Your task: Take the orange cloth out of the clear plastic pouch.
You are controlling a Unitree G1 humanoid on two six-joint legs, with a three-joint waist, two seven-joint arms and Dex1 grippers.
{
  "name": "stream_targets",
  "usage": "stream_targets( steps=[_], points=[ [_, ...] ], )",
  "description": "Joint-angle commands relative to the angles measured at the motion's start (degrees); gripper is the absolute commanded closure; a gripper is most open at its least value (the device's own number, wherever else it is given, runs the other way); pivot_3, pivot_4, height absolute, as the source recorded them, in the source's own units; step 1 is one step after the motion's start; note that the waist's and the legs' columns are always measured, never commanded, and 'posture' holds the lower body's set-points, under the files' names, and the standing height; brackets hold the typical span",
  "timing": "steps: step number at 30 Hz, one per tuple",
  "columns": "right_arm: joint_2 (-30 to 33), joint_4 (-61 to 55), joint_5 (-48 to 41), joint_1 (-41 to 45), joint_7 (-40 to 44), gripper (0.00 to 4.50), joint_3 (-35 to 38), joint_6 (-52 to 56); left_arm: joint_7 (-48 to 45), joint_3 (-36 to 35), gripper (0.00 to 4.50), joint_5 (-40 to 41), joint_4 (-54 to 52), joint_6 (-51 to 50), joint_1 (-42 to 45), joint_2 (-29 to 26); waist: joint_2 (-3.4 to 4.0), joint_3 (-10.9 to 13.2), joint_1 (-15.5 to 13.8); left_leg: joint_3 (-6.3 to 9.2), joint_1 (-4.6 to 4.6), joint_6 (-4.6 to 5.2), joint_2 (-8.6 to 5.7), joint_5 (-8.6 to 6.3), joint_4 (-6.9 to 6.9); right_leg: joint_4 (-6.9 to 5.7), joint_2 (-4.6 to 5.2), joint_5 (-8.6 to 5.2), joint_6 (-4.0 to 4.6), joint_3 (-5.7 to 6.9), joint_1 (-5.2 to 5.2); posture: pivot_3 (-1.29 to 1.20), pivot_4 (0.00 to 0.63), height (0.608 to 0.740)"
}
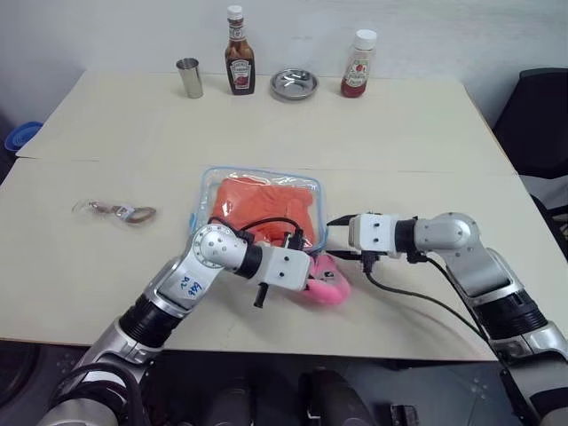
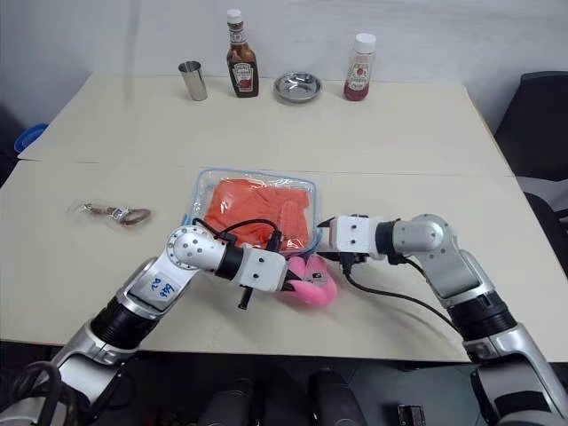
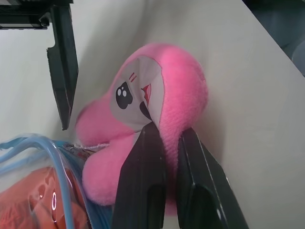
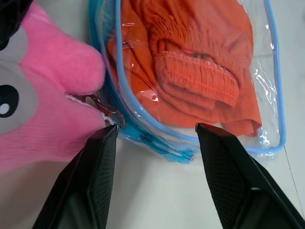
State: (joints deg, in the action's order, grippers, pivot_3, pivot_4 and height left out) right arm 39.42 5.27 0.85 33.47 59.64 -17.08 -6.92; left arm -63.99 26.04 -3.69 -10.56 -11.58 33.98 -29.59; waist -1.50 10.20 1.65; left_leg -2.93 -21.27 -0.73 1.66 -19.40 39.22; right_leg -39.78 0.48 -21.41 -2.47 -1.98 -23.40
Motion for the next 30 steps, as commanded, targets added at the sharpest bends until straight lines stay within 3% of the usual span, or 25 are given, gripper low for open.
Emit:
stream_targets(
  steps=[1,2,5,11,12,18,30],
  points=[
    [-1.3,0.7,0.3,1.8,0.3,1.62,0.3,-2.6,1.0,0.1,4.50,-0.3,-2.6,-0.9,-0.7,0.1,0.00,0.0,0.0,0.00,0.01,0.00,0.01,0.00,0.00,-0.02,-0.01,0.00,0.00,0.00,0.00,0.00,0.150,0.740],
    [-1.6,1.2,0.4,2.1,0.2,1.62,0.4,-2.9,1.2,0.2,4.50,-0.5,-2.7,-1.0,-0.8,0.2,0.00,0.0,0.0,0.00,0.01,-0.01,0.02,0.00,0.00,-0.03,-0.01,0.00,0.00,0.01,0.00,0.00,0.150,0.740],
    [-2.6,2.4,0.8,2.6,-0.2,2.22,0.4,-3.4,1.6,0.2,4.50,-0.8,-2.8,-0.9,-1.2,0.1,0.00,0.0,0.1,0.00,0.02,-0.01,0.01,0.01,0.00,-0.03,-0.01,0.00,0.00,0.01,0.00,0.00,0.150,0.740],
    [-3.9,4.2,4.3,2.4,-3.2,4.27,0.1,-7.0,2.0,-0.4,4.50,-0.6,-4.2,-1.3,-2.4,-0.6,0.00,0.0,0.1,0.00,0.01,-0.01,0.01,0.01,0.01,-0.04,0.00,0.00,0.00,0.01,0.00,0.00,0.150,0.740],
    [-4.0,4.5,4.8,2.3,-3.4,4.43,0.0,-7.4,2.0,-0.7,4.50,-0.4,-4.2,-1.4,-2.5,-0.9,0.00,0.0,0.1,0.00,0.02,-0.01,0.01,0.01,0.01,-0.05,0.00,0.00,0.00,0.01,0.00,0.00,0.150,0.740],
    [-3.4,4.7,5.3,2.1,-3.2,4.43,0.7,-8.2,3.1,-3.0,4.50,0.2,-3.9,-2.5,-3.6,-2.0,0.00,0.0,0.2,0.00,0.02,-0.01,0.02,0.01,0.01,-0.05,-0.01,0.00,0.00,0.01,0.00,0.00,0.150,0.740],
    [0.7,8.8,4.1,4.1,-0.9,4.43,2.6,-12.6,6.3,-22.3,4.50,9.0,-16.1,-13.5,-20.0,-14.4,0.01,0.0,1.0,0.02,0.03,-0.02,0.04,0.01,-0.02,-0.05,-0.01,0.00,0.00,0.04,-0.01,0.00,0.150,0.740]
  ],
)
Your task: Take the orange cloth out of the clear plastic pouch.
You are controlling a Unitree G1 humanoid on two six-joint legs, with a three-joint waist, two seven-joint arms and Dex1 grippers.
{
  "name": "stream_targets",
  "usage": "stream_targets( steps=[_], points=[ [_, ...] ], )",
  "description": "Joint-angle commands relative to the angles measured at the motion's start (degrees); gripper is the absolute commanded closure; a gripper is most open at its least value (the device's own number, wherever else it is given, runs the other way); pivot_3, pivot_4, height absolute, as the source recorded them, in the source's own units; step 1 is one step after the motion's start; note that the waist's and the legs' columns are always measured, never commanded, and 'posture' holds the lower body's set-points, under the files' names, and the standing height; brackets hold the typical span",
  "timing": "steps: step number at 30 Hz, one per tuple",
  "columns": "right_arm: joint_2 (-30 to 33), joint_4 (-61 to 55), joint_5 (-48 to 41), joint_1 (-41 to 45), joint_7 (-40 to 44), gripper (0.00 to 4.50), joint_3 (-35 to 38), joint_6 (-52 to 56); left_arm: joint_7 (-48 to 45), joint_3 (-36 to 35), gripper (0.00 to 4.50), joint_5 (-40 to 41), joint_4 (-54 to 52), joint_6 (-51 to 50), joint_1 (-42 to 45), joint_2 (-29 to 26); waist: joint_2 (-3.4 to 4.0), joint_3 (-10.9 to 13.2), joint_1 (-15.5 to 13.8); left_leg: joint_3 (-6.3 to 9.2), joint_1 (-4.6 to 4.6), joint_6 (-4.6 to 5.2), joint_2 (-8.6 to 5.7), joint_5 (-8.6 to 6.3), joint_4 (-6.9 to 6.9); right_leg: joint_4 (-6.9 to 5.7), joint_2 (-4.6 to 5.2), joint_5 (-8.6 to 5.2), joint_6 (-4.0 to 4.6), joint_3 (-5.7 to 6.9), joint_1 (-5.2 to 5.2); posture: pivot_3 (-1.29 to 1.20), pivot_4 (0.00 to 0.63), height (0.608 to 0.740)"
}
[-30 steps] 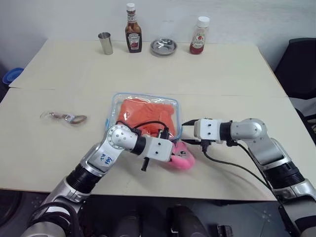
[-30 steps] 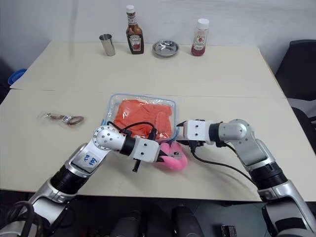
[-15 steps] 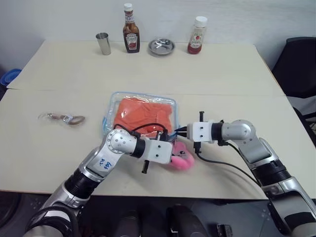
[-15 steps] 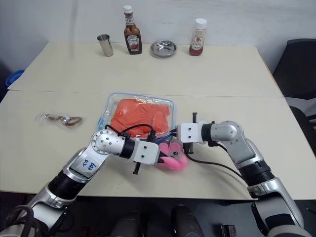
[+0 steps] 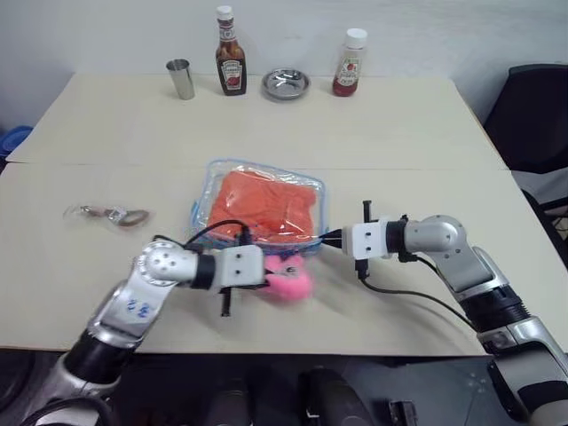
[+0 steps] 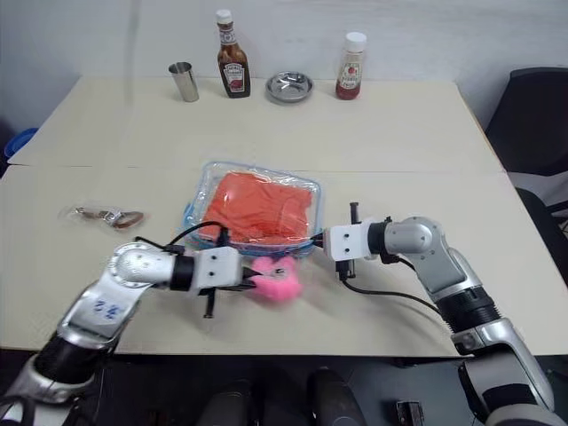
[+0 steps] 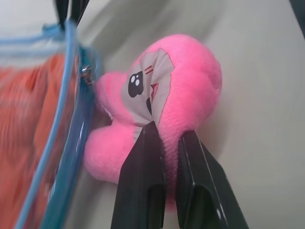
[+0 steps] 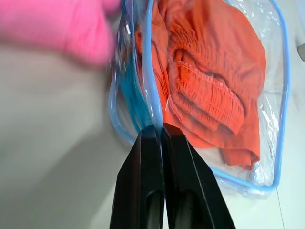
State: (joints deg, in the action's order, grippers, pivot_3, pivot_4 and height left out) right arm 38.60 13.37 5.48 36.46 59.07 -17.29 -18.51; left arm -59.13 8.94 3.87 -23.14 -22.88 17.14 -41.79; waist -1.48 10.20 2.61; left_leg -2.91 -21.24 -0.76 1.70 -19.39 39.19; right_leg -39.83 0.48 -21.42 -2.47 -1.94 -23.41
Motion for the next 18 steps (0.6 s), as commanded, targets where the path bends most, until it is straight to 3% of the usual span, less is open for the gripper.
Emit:
stream_targets(
  steps=[1,8,13,18],
  points=[
    [1.7,1.1,-0.6,1.1,-0.4,4.43,2.8,-1.4,2.0,-6.4,4.50,1.8,-4.3,-2.7,-4.4,-2.8,0.00,0.0,0.1,0.00,-0.01,0.00,0.00,0.00,0.00,0.00,0.01,0.00,0.00,0.00,0.00,0.00,0.150,0.740],
    [2.0,3.3,-0.5,1.3,-0.7,4.43,2.7,-4.2,5.9,-13.7,4.50,4.2,-8.0,-7.0,-11.0,-4.7,0.00,0.0,0.4,0.01,-0.01,0.01,-0.01,-0.01,-0.01,0.02,0.01,0.00,0.00,0.01,0.01,0.00,0.150,0.740],
    [4.0,4.3,-1.3,0.9,0.7,4.43,3.1,-8.8,5.9,-25.9,4.50,6.4,-4.1,-8.1,-18.0,-7.6,0.03,0.0,0.7,0.01,0.00,0.01,0.00,-0.01,-0.06,0.02,0.00,0.00,0.01,0.01,0.00,0.00,0.150,0.740],
    [7.1,-0.4,-8.9,-1.8,7.4,4.43,3.7,-9.6,2.8,-37.2,4.50,11.5,3.4,-9.1,-19.8,-11.4,0.06,0.0,0.6,0.04,0.02,0.02,0.01,-0.02,-0.11,0.07,0.00,-0.02,0.05,0.08,0.01,0.00,0.150,0.740]
  ],
)
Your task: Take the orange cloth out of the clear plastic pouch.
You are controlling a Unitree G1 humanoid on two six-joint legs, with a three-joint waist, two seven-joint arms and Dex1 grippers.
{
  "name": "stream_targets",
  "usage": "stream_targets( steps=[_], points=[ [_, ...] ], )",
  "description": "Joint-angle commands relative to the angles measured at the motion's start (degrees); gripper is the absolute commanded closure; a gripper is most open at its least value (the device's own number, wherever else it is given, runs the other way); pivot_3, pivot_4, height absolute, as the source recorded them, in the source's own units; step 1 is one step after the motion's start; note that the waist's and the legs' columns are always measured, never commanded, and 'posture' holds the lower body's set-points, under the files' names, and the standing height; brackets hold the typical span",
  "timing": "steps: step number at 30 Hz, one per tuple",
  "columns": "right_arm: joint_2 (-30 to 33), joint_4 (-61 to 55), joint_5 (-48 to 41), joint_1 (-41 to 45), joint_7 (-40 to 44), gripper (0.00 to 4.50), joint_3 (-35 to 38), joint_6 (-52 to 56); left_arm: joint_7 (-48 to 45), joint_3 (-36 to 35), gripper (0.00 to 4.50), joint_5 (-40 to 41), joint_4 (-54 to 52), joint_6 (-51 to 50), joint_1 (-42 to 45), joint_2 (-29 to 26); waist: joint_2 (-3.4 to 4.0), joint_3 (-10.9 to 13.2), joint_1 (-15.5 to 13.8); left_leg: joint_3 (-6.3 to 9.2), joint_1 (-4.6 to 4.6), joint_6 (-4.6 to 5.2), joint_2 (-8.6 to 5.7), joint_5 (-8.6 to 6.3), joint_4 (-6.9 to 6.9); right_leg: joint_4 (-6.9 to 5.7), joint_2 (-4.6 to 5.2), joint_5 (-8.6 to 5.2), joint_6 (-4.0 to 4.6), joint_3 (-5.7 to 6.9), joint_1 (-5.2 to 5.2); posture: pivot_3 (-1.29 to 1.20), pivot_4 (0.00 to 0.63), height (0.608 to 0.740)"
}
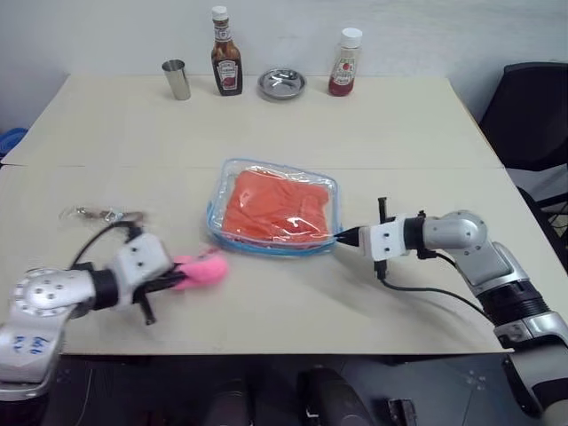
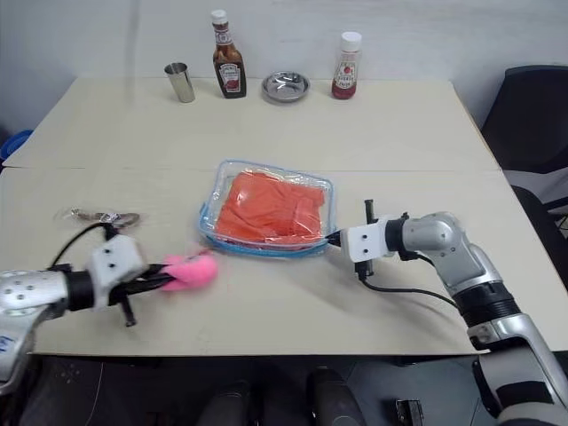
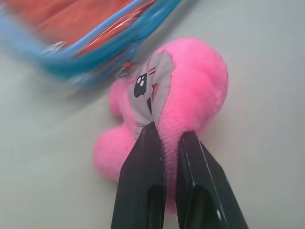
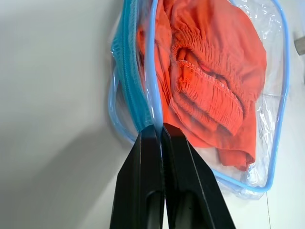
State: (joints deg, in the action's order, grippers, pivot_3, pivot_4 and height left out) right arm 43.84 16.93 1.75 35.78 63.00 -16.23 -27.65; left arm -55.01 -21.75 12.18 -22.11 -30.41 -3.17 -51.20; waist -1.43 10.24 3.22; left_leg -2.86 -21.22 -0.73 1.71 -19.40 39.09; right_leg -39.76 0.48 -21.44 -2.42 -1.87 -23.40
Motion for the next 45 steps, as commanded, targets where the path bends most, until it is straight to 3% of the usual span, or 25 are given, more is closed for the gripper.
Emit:
stream_targets(
  steps=[1,9,10,13,21,23,28,30,33,38,41,45],
  points=[
    [2.3,-5.0,-6.5,-1.6,4.6,4.43,2.8,-0.4,-1.6,-7.6,4.50,5.1,3.2,-3.2,1.4,-2.3,0.00,0.0,0.0,0.00,-0.01,0.01,0.00,0.00,0.00,0.01,0.01,0.00,0.00,0.01,0.01,0.00,0.150,0.740],
    [2.0,-7.5,-8.1,-3.1,6.7,4.43,3.2,1.9,-1.3,-2.4,4.50,7.4,3.2,-3.6,1.5,-1.8,0.01,0.0,-0.1,0.02,-0.02,0.02,-0.04,-0.02,0.00,0.03,0.06,0.00,0.00,0.03,0.03,0.00,0.150,0.740],
    [1.9,-7.6,-8.0,-3.1,6.5,4.25,3.2,3.2,-1.0,-1.3,4.50,7.6,3.3,-3.6,1.5,-1.2,0.01,0.0,-0.1,0.03,-0.02,0.02,-0.03,-0.02,0.00,0.03,0.05,0.00,0.00,0.03,0.03,0.00,0.150,0.740],
    [2.1,-8.3,-8.6,-3.6,7.3,3.52,3.3,5.1,-0.1,1.1,3.61,7.2,5.1,-2.7,2.2,-0.1,0.01,0.0,-0.1,0.03,-0.02,0.02,-0.02,-0.01,0.00,0.01,0.04,0.00,0.00,0.03,0.02,0.00,0.150,0.740],
    [3.3,-15.8,-13.8,-8.1,5.5,0.68,8.0,15.6,-2.5,1.5,1.09,8.8,11.4,-1.4,4.9,-2.3,0.02,0.0,-0.2,0.03,-0.03,0.02,-0.03,-0.02,0.00,0.01,0.05,0.00,0.00,0.03,0.02,0.00,0.150,0.740],
    [2.9,-20.1,-16.7,-10.0,3.3,0.03,9.9,22.2,-3.0,0.2,1.07,9.6,11.9,-1.3,5.5,-3.2,0.02,0.0,-0.2,0.04,-0.03,0.02,-0.02,-0.02,0.00,0.01,0.05,0.00,0.00,0.05,0.02,0.00,0.150,0.740],
    [4.2,-33.4,-25.9,-16.4,0.8,0.03,14.2,38.1,-5.4,-3.2,1.07,17.8,8.7,-6.8,12.5,-6.3,0.02,0.0,-0.3,0.08,-0.07,0.02,-0.02,-0.02,-0.01,0.02,0.05,0.00,-0.01,0.08,0.02,0.00,0.150,0.740],
    [5.2,-37.2,-28.6,-18.7,0.9,0.03,15.1,43.1,-6.6,-0.9,1.07,20.0,6.7,-7.9,17.2,-7.6,0.02,0.0,-0.7,0.09,-0.07,0.02,-0.04,-0.02,-0.01,0.04,0.07,0.00,-0.01,0.08,0.04,0.00,0.150,0.740],
    [6.5,-41.2,-32.4,-21.0,1.1,0.03,16.0,48.7,-8.0,10.1,1.07,12.4,3.5,0.4,22.8,-9.0,0.04,0.0,-1.2,0.09,-0.07,0.04,-0.08,-0.04,-0.02,0.14,0.10,0.01,-0.01,0.06,0.08,0.00,0.150,0.740],
    [6.9,-45.3,-33.8,-23.2,-0.4,0.03,17.3,52.4,-8.7,26.0,1.07,-0.8,5.7,15.8,32.3,-5.0,0.05,0.0,-1.6,0.08,-0.06,0.03,-0.08,-0.03,-0.02,0.18,0.04,0.01,-0.02,0.03,0.09,0.00,0.150,0.740],
    [6.9,-47.2,-33.5,-25.1,-1.7,0.03,18.2,53.3,-9.3,32.1,1.07,-8.5,10.5,26.8,34.1,-3.7,0.06,0.0,-1.3,0.02,-0.05,0.03,-0.08,-0.03,-0.03,0.16,-0.01,0.01,-0.02,-0.03,0.06,0.00,0.150,0.740],
    [7.1,-49.1,-33.5,-27.1,-2.8,0.03,19.3,54.1,-9.6,34.5,1.07,-12.7,17.1,35.6,35.4,-2.6,0.06,0.0,-1.3,0.00,-0.06,0.02,-0.04,-0.02,-0.03,0.13,-0.05,0.01,-0.02,-0.05,0.02,0.00,0.150,0.740]
  ],
)
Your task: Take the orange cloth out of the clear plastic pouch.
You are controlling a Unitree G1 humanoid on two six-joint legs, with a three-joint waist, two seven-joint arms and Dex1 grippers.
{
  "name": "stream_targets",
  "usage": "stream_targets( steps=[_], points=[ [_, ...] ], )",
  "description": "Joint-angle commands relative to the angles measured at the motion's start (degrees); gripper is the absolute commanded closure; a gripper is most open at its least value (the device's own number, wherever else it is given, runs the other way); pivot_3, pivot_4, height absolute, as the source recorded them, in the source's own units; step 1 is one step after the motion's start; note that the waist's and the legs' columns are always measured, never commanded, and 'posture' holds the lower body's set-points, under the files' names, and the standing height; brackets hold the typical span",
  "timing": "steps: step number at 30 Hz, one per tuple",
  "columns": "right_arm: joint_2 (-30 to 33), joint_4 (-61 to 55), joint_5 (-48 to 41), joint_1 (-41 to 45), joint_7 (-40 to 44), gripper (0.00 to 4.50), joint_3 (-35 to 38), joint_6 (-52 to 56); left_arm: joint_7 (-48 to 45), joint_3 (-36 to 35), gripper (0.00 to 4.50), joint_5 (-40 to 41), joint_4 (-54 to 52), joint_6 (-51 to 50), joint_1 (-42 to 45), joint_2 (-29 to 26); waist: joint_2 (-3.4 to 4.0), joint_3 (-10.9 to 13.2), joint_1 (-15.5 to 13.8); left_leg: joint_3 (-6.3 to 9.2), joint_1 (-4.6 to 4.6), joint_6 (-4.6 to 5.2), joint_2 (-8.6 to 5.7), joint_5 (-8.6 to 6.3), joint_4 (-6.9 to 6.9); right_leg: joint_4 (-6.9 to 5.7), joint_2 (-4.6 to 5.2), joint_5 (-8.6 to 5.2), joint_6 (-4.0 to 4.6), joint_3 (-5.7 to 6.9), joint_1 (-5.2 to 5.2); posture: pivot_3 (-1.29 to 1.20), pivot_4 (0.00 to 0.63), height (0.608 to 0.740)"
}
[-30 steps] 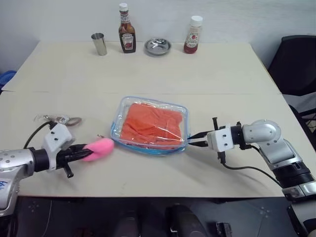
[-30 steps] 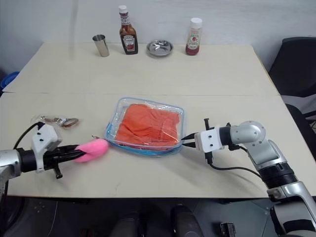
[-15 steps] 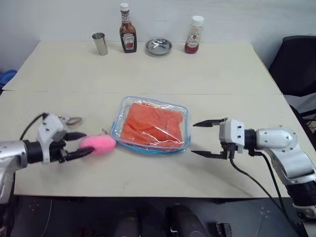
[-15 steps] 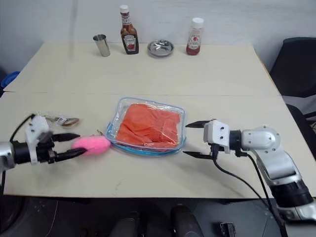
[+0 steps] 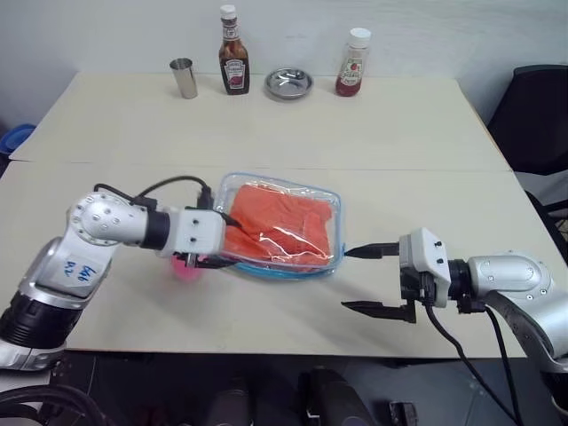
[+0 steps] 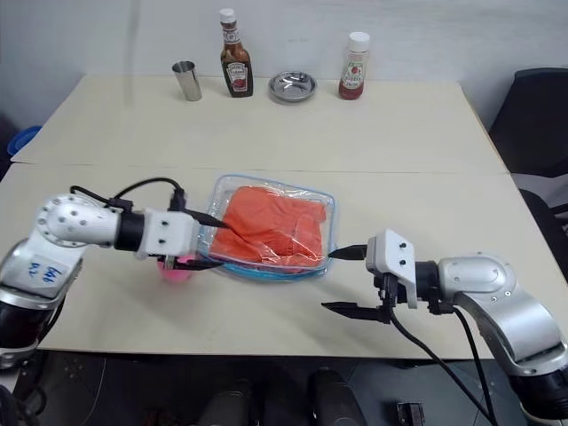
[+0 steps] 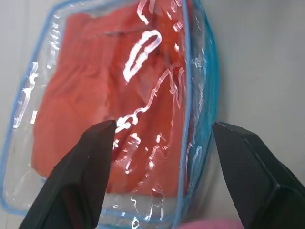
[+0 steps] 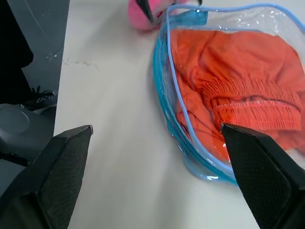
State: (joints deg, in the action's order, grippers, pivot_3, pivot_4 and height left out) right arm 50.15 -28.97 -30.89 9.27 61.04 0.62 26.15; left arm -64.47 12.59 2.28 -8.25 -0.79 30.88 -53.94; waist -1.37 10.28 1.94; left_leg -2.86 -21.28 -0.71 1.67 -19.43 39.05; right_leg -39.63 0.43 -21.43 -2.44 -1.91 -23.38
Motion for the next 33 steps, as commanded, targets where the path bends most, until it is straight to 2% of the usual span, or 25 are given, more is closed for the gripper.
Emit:
stream_targets(
  steps=[1,6,13,16,21,24,25,28,33],
  points=[
    [0.8,-3.7,-0.8,-1.3,-1.2,0.03,2.7,0.4,-0.2,0.3,1.07,-3.5,5.7,8.7,1.6,0.1,0.00,0.0,-0.1,0.00,0.00,0.00,0.00,0.00,0.01,-0.02,0.00,0.00,0.00,0.00,0.00,0.00,0.150,0.740],
    [0.7,-5.3,-0.9,-3.5,-2.2,0.03,3.5,0.9,-0.5,0.8,1.07,-5.7,14.8,18.4,2.8,0.8,0.00,0.0,-0.3,0.00,0.00,0.01,-0.01,0.00,0.03,0.00,0.05,0.00,0.00,0.02,0.02,0.00,0.150,0.740],
    [0.3,-6.0,-0.8,-3.6,-3.1,0.03,3.5,1.5,3.1,0.4,1.07,-8.0,20.2,21.6,5.1,5.6,0.00,0.0,-0.3,0.01,0.00,0.00,-0.01,0.00,0.08,-0.07,0.05,0.00,0.00,0.03,0.02,0.00,0.150,0.740],
    [0.2,-5.8,-0.6,-3.3,-3.4,0.00,3.0,1.5,3.4,-0.2,1.64,-7.4,21.0,21.9,5.5,6.4,0.00,0.0,-0.3,0.01,0.01,-0.01,0.00,0.01,0.08,-0.10,0.04,0.00,0.00,0.03,0.01,0.00,0.150,0.740],
    [-0.1,-5.5,-0.2,-2.5,-3.6,0.00,2.2,1.5,1.7,-1.1,3.12,-4.9,20.7,20.1,5.1,6.3,0.00,0.0,-0.3,0.01,0.01,-0.01,-0.01,0.01,0.09,-0.10,0.05,0.00,0.00,0.03,0.01,0.00,0.150,0.740],
    [-0.1,-5.3,0.0,-2.2,-3.5,0.00,1.8,1.4,-0.7,-2.2,4.07,-0.6,18.5,14.7,3.9,6.9,0.00,0.0,-0.3,0.01,0.01,-0.01,-0.01,0.01,0.09,-0.10,0.05,0.00,0.00,0.03,0.01,0.00,0.150,0.740],
    [-0.2,-5.2,0.1,-2.1,-3.5,0.00,1.6,1.3,-1.7,-2.9,4.39,2.4,16.5,10.1,3.1,7.3,0.00,0.0,-0.3,0.01,0.01,-0.01,-0.01,0.01,0.09,-0.10,0.05,0.00,0.00,0.03,0.01,0.00,0.150,0.740],
    [-0.4,-5.1,0.5,-1.6,-3.6,0.00,0.9,1.3,-1.3,-5.5,4.48,9.3,11.3,-3.5,1.7,8.9,0.00,0.0,-0.3,0.02,0.00,-0.01,0.00,0.01,0.09,-0.11,0.06,0.00,0.00,0.03,0.02,0.00,0.150,0.740],
    [-1.2,-4.1,5.1,-0.1,-4.8,0.00,-2.8,-1.1,6.0,-8.5,4.48,14.0,4.4,-19.2,0.8,13.7,-0.01,0.0,-0.4,0.04,-0.02,-0.01,-0.02,0.01,0.13,-0.11,0.07,0.00,-0.01,0.04,0.02,0.00,0.150,0.740]
  ],
)
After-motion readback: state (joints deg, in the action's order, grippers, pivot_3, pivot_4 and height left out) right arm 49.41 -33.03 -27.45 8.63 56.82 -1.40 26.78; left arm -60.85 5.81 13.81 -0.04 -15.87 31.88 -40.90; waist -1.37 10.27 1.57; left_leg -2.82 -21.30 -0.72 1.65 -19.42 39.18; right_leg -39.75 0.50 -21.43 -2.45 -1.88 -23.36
